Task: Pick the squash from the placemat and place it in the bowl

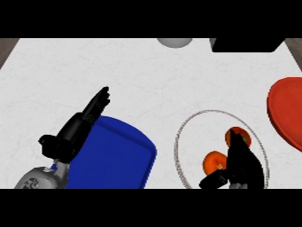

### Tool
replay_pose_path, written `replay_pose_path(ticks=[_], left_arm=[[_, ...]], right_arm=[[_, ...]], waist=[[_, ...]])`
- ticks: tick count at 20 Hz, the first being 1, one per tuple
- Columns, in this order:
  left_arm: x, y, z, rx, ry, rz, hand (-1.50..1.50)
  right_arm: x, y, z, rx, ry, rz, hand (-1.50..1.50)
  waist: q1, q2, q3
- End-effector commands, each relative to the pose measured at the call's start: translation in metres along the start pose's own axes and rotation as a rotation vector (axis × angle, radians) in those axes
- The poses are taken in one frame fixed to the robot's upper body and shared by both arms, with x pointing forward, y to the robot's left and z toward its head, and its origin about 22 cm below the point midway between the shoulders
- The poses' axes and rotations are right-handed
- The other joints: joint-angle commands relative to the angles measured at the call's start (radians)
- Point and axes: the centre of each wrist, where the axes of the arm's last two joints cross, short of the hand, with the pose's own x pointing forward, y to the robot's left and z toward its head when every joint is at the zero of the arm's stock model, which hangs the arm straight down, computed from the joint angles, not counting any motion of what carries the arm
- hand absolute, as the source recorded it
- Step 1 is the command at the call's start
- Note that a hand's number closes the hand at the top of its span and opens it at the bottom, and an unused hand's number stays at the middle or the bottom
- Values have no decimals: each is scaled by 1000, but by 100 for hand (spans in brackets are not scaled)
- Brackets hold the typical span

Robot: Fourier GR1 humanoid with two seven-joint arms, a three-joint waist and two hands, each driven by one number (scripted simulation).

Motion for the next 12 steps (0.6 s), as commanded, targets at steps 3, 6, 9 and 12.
replay_pose_path(ticks=[3, 6, 9, 12], left_arm=[[8, 2, -2, -7, -12, -10, 0], [2, -17, -10, 5, -5, 9, 0], [-4, 9, 3, 8, 1, -2, 0], [3, -2, 3, -1, 1, 6, 0]], right_arm=[[7, 7, -6, 52, 204, 25, -150], [-1, 5, -6, 51, 184, 33, -150], [-22, 9, -26, 28, 170, -12, -150], [-8, 19, -19, 44, 166, -1, -150]], waist=[[3, 1, 1], [-1, 1, 1], [0, 1, 1], [1, 1, 1]])
